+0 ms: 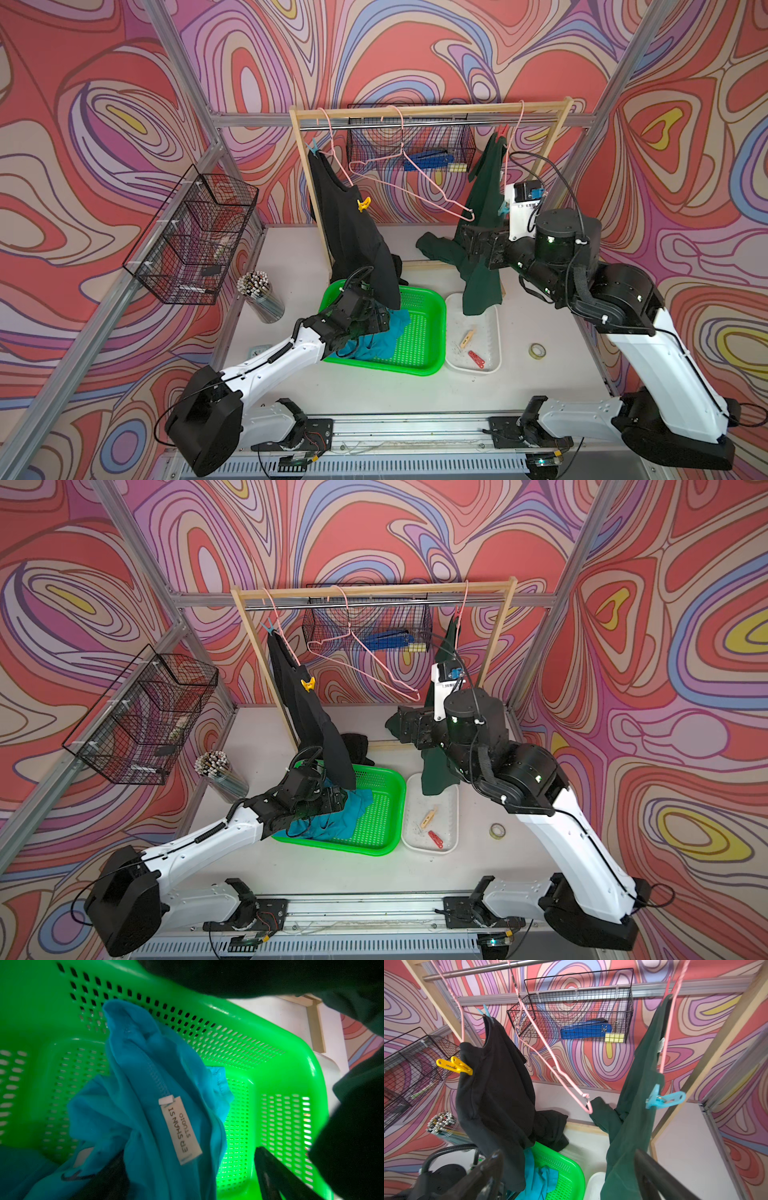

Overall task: Remove the clothespins securing t-shirts to the hanger
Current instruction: Pick up the hanger from the clothes rail.

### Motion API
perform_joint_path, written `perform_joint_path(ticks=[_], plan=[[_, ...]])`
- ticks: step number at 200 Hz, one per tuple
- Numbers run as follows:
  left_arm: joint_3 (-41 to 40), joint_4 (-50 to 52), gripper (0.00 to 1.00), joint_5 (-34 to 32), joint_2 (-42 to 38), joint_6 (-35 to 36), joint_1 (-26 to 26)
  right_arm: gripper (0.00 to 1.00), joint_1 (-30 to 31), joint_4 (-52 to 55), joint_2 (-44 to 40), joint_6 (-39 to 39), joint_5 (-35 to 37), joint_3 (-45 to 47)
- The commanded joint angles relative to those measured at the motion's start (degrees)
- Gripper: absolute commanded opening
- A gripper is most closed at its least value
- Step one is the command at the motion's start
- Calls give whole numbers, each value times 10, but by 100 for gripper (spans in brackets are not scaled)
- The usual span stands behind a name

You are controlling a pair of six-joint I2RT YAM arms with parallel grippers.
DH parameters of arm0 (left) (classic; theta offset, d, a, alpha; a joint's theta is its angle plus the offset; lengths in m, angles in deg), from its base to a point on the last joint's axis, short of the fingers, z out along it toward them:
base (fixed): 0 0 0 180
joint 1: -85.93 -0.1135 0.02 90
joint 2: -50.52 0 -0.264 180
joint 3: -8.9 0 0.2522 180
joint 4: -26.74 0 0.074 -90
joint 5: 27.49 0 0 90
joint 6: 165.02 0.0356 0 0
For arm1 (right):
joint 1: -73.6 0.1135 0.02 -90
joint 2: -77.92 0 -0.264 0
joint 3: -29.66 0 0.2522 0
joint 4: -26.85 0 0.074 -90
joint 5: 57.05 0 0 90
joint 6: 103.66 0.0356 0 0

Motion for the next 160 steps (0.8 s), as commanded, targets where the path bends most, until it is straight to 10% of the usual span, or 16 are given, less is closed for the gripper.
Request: perform_joint_path(ticks=[1, 160], plan=[[40, 36, 100, 9, -48, 62, -4, 98, -31, 38, 21, -14, 22, -24], [133, 202, 100, 15, -147, 117, -22, 98, -316, 95, 139, -40, -237, -162]])
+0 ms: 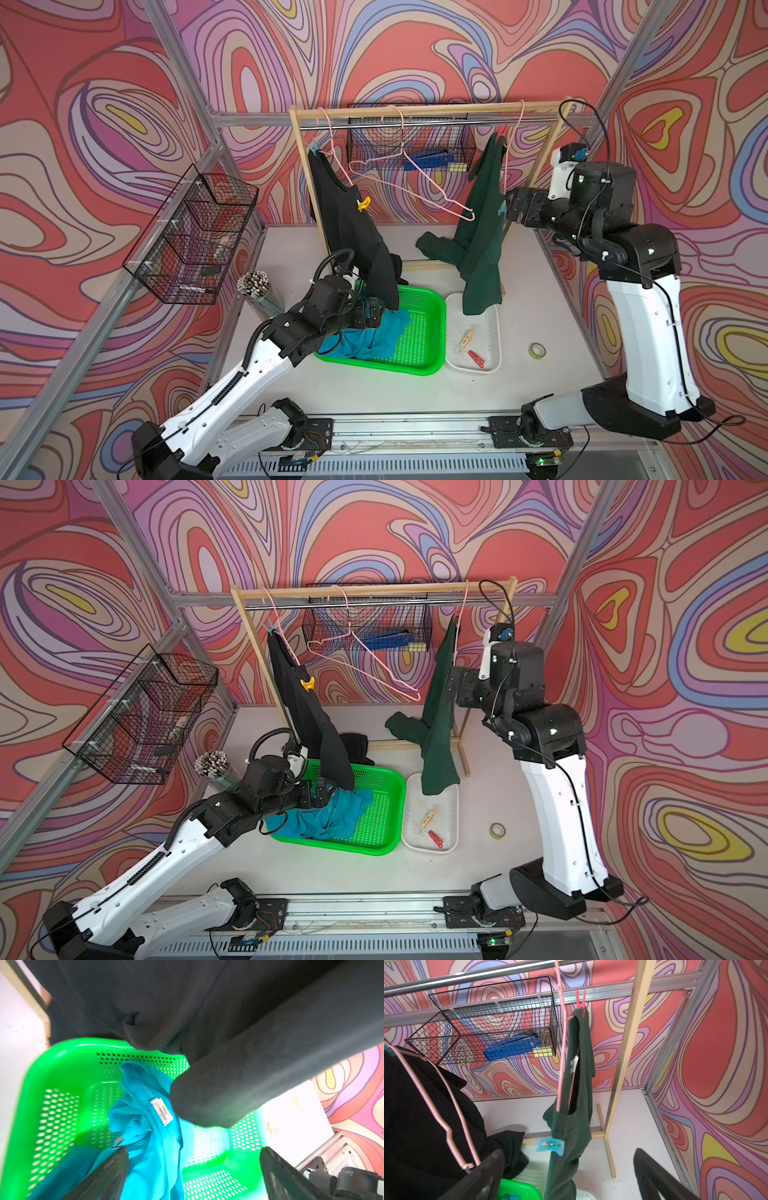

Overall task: Remove the clothespins securing t-shirts to the hanger
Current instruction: Pick up the hanger from the clothes rail.

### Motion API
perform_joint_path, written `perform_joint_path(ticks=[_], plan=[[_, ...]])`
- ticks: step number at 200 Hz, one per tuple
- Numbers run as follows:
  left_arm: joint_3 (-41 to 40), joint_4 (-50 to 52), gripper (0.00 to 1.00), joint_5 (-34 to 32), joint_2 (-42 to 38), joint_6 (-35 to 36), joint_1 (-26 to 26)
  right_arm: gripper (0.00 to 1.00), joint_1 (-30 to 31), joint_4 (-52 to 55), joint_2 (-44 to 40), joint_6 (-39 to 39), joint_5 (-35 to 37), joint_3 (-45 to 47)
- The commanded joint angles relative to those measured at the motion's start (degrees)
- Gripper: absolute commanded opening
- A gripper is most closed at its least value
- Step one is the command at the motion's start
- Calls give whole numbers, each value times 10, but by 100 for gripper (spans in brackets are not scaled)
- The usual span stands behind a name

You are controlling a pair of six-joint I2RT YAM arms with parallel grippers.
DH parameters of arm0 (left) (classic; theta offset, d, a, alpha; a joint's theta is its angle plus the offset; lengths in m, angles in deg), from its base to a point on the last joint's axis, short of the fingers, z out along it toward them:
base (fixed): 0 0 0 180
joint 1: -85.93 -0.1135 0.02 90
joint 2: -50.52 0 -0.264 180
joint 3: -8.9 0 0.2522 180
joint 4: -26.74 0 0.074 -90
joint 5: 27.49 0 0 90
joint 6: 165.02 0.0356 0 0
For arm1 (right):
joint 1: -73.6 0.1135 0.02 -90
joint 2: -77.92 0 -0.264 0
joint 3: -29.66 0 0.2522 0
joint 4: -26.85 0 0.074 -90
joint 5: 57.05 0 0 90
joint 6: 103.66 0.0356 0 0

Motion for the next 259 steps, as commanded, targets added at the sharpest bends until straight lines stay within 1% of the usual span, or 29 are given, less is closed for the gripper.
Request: perform_joint_path(ticks=[1, 30, 41, 69, 110, 121, 127, 159, 189, 199, 210, 223, 239, 259], plan=[[20, 36, 100, 3, -14, 17, -14, 98, -25, 11, 30, -7, -82, -5], [25, 47, 100, 62, -20, 11, -57, 98, -44, -3, 52, -6, -120, -10], [23, 50, 100, 74, -24, 10, -71, 98, -47, -3, 65, -8, -126, -23], [12, 56, 100, 71, -33, 19, -85, 95, -60, 7, 105, -11, -140, -81], [-3, 58, 100, 64, -36, 24, -90, 86, -75, 15, 167, -13, -161, -157], [-6, 56, 100, 63, -35, 22, -91, 83, -78, 21, 174, -12, -170, -174], [-7, 54, 100, 65, -34, 22, -91, 80, -79, 19, 194, -12, -170, -177], [-8, 53, 100, 66, -26, 23, -92, 70, -79, -9, 205, -9, -165, -160], [-10, 53, 100, 64, -24, 25, -92, 66, -80, -34, 208, -14, -167, -140], [-13, 49, 100, 64, -22, 23, -93, 57, -80, -53, 202, -13, -174, -124], [-14, 49, 100, 63, -19, 23, -93, 52, -80, -68, 200, -16, -180, -115], [-13, 53, 100, 61, -13, 25, -94, 41, -80, -76, 203, -18, -183, -117], [-11, 55, 100, 61, -7, 26, -94, 35, -80, -87, 206, -21, -187, -118], [-12, 52, 100, 61, -4, 23, -95, 33, -80, -100, 208, -26, -197, -118]])
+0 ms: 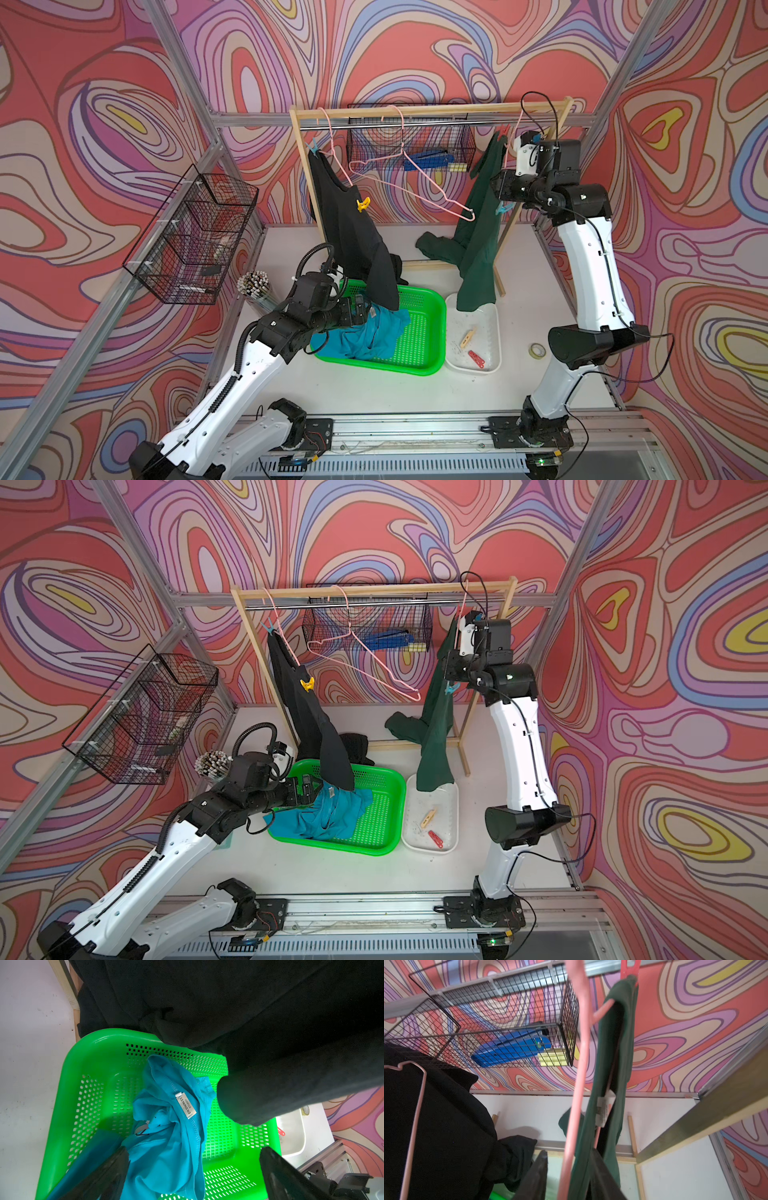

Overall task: Remove the clothespins securing t-shirts to the hanger
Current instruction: Pick up the hanger from the clothes rail.

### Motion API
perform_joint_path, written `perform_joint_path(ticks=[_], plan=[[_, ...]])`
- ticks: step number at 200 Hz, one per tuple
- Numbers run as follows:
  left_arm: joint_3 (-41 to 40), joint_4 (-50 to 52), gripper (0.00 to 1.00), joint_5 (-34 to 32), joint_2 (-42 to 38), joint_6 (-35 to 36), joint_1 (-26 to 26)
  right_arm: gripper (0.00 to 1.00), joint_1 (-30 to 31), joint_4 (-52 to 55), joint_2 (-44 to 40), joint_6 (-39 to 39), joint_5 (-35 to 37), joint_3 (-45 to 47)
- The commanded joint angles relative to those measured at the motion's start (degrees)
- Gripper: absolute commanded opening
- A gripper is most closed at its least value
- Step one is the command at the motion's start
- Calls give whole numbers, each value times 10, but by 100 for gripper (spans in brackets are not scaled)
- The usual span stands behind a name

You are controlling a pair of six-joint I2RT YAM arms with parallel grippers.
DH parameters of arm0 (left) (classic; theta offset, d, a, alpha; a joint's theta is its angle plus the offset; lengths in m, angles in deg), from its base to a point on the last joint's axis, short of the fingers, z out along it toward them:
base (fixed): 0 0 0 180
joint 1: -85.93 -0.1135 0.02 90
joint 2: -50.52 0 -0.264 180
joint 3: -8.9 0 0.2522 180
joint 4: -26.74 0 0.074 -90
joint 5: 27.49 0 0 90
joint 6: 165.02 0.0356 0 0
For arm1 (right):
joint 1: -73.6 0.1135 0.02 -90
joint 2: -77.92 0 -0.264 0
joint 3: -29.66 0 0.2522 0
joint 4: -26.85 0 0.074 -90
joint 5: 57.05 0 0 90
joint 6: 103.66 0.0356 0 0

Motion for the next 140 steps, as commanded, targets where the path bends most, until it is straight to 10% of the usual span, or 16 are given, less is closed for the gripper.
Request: perform_joint_path(ticks=[1, 27, 140], plan=[[-5, 15, 100, 0, 3, 8, -4, 33, -2, -34, -2, -10, -16, 1], [-5, 13, 100, 1, 6, 8, -4, 0, -2, -55, -4, -13, -19, 6], [-22, 14, 100, -12, -3, 5, -8, 0, -2, -262, -103, 5, 5, 86]])
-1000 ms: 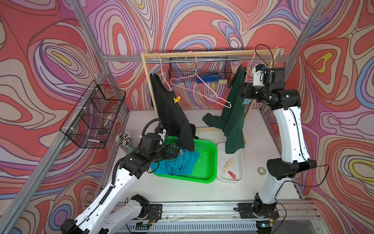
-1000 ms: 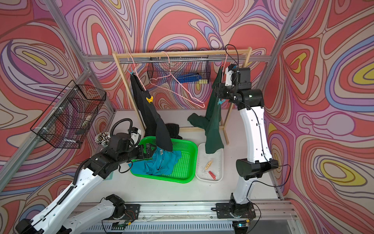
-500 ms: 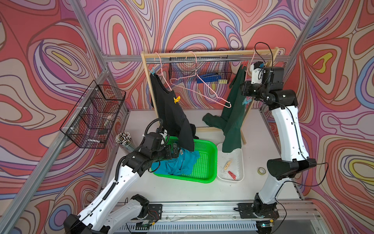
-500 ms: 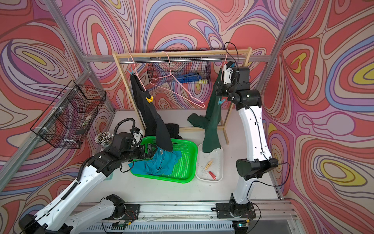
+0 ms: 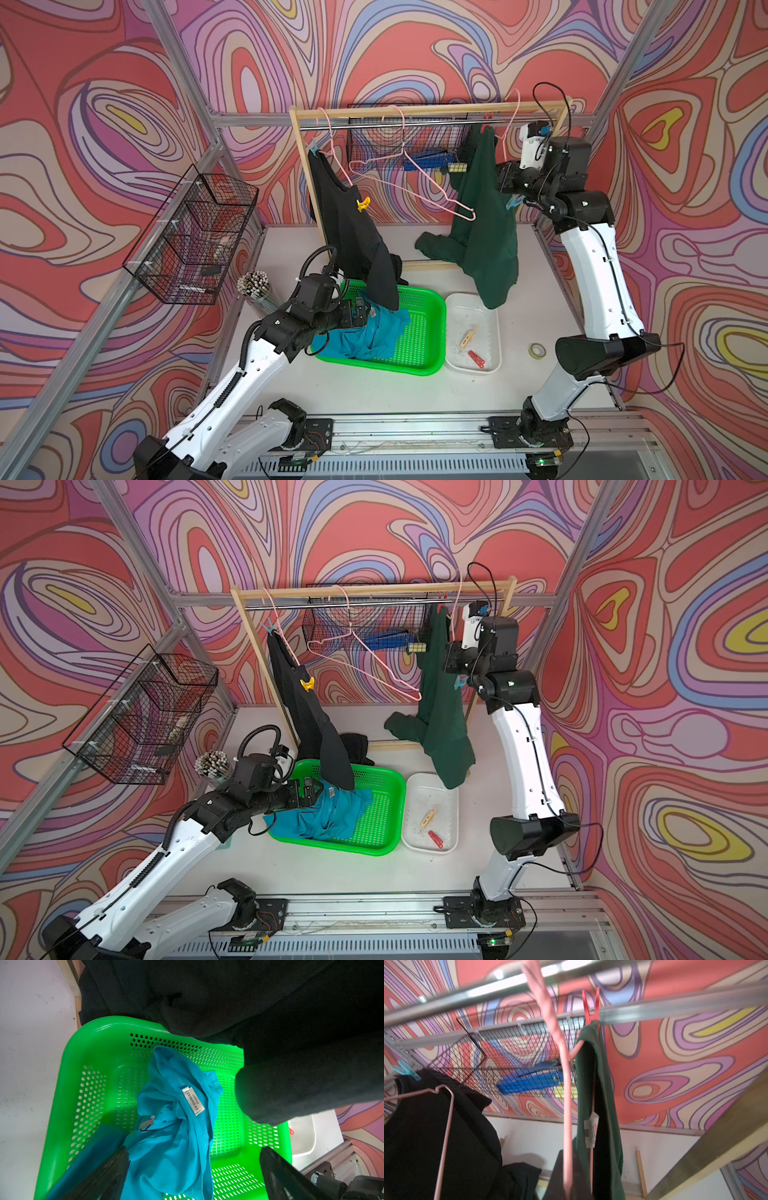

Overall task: Remove the clothespins securing t-shirts to the hanger
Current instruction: Pick up the hanger from the clothes rail.

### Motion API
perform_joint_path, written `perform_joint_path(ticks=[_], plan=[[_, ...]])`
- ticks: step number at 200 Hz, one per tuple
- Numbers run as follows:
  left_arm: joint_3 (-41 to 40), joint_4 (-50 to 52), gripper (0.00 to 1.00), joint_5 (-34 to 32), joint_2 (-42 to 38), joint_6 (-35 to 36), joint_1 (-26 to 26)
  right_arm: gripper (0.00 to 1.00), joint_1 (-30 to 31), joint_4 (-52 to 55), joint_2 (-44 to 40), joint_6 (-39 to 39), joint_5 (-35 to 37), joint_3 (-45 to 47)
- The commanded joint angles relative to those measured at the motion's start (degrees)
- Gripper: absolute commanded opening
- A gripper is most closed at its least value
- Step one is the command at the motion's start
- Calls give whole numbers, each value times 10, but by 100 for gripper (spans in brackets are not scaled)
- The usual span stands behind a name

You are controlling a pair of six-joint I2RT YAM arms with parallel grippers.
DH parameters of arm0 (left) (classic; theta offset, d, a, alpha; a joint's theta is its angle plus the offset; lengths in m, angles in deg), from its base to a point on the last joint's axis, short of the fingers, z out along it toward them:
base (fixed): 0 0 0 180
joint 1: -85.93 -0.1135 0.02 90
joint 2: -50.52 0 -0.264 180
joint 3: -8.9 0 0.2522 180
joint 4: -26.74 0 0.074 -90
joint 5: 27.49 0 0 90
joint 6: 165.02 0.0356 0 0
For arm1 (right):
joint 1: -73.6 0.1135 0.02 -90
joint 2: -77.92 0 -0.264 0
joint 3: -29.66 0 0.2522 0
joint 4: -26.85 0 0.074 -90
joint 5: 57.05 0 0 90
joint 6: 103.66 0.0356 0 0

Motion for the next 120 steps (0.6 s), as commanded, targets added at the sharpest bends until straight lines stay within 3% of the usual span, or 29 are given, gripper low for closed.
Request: perform_joint_path(ticks=[1, 35, 120], plan=[[-6, 14, 100, -9, -9, 6, -6, 0, -2, -108, -43, 9, 18, -3], [-8, 13, 100, -9, -11, 4, -6, 0, -1, -99, -70, 13, 18, 11], [4, 15, 100, -5, -8, -1, -7, 0, -2, -39, -197, 10, 23, 175]])
